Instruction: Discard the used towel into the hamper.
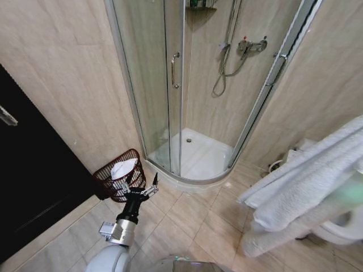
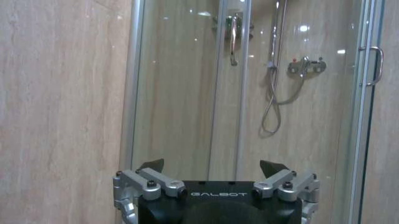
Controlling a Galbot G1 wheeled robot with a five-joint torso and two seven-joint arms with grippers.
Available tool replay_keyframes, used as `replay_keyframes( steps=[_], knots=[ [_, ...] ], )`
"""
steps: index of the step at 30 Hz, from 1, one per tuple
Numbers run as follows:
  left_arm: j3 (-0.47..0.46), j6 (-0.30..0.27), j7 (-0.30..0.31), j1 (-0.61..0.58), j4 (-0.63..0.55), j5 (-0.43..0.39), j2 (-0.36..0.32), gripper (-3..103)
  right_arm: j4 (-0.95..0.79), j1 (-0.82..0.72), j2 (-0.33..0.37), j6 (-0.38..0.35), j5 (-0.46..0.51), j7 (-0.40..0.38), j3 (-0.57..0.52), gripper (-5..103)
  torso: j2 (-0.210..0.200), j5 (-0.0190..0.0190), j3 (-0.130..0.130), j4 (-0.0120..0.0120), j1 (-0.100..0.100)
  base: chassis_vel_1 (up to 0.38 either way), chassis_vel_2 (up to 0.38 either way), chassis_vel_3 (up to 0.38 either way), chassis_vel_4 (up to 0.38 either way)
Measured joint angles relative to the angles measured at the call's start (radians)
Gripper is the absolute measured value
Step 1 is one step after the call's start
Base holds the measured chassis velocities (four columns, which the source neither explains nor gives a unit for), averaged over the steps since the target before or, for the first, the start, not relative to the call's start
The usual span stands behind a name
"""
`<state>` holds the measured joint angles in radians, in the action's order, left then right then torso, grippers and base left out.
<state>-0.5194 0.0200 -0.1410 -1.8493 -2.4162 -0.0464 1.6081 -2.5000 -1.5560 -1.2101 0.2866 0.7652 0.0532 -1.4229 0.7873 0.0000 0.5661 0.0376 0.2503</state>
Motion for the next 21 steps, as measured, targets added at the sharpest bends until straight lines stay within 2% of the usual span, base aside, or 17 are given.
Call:
replay_keyframes(
  steps=[21],
  knots=[
    [0.000, 0.000, 0.000, 0.000, 0.000, 0.000, 0.000, 100, 0.000, -0.002, -0.005, 0.000, -0.006, -0.002, 0.011, 8, 0.093, 0.0000, 0.053, 0.0000, 0.040, 0.000, 0.000, 0.000, 0.000]
  ],
)
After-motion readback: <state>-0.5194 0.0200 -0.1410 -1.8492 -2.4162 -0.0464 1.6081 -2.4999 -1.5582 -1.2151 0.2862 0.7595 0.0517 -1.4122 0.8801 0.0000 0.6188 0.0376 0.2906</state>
